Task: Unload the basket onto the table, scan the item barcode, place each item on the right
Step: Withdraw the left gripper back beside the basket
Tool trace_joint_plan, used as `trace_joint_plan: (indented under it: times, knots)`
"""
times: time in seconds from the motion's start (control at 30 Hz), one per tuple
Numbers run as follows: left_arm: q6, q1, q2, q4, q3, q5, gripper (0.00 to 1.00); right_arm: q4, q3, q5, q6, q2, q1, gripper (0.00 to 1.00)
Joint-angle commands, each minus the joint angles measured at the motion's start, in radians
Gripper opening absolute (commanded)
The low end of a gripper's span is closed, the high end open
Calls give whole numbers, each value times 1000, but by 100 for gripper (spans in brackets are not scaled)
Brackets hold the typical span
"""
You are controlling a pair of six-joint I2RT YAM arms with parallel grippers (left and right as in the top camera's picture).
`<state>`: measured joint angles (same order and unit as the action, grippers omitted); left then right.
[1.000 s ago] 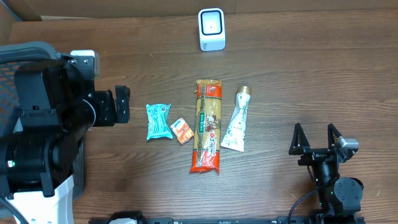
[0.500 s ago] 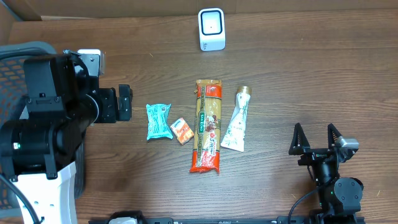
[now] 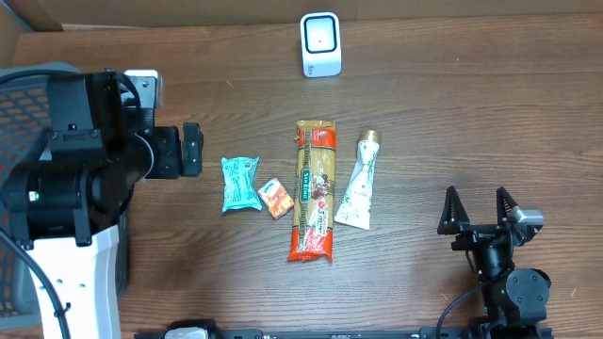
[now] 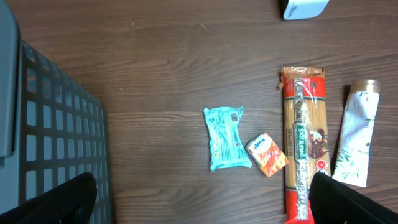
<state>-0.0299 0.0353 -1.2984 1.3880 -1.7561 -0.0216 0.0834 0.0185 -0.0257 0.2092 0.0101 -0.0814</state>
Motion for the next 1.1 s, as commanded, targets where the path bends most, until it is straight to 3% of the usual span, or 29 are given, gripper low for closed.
trace_joint_plan:
  times: [0.0,0.53,0.83,1.07]
  knots:
    - [-16,5,-16,0,-14,6,100,-2,-11,2,4,-7,-7,100]
    - [-16,5,-91,-1,-14,7,100,-2,-11,2,4,-7,-7,100]
    - [-38,5,-95,9,-14,81,100,-2,-11,2,4,-7,-7,100]
    - [-38,4,-95,-32,-14,-14,100,-2,-11,2,4,-7,-7,100]
